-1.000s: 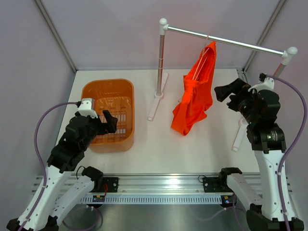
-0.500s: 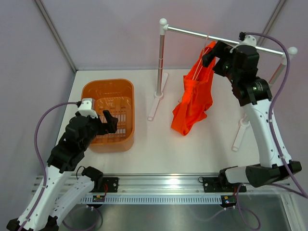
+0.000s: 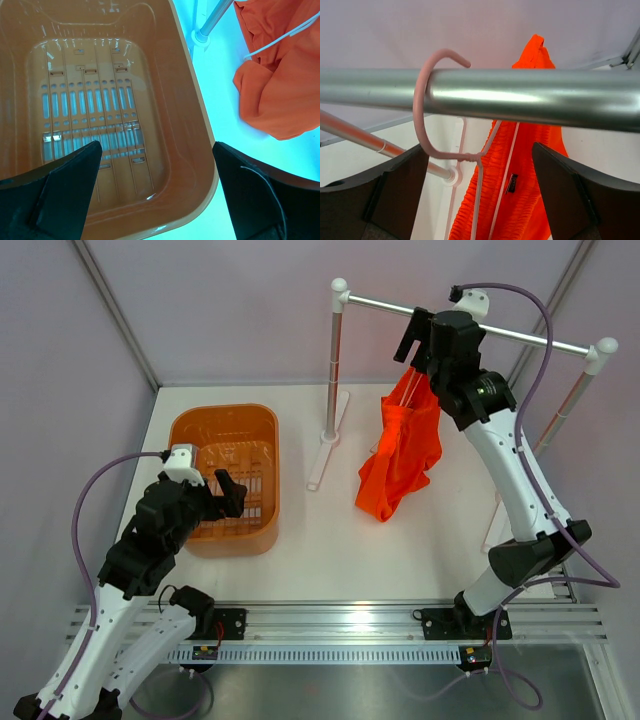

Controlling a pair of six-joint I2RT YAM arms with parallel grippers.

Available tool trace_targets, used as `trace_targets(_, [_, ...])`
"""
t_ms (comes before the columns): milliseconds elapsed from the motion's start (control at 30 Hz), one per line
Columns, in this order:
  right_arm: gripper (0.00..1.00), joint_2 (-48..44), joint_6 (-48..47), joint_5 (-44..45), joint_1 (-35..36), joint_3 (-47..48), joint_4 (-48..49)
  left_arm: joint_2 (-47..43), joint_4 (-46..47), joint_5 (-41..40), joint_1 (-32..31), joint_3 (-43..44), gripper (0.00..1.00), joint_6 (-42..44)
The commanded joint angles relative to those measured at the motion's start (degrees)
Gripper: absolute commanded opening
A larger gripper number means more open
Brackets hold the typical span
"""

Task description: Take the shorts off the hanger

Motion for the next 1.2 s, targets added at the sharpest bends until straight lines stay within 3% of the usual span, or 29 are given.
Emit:
trace_targets(0, [0.90,2.1,-2.4,7.2,0.6,4.6,1.2,-0.7,2.9,1.5,-0.1,0.7,0.99,0.3])
trace_targets(200, [0.75,4.8,-2.1,9.0,0.6,6.7,-0.4,-0.6,2.9,1.6,-0.1,0.8,0.99,0.3])
trace_targets(500, [0.70,6.5,-2.3,9.7,0.6,5.8,-0.2,-0.5,2.8,1.6,-0.1,0.7,0.99,0.4])
trace_targets(867, [0.52,8.9,-2.7,10.2,0.6,7.0,-1.6,-0.6,2.7,1.4,-0.1,0.8,0.99,0.3])
trace_targets(1167, [0.47,9.0,-2.9,11.1,0.6,5.9,-0.7,-0.6,2.7,1.4,-0.1,0.8,0.99,0.3])
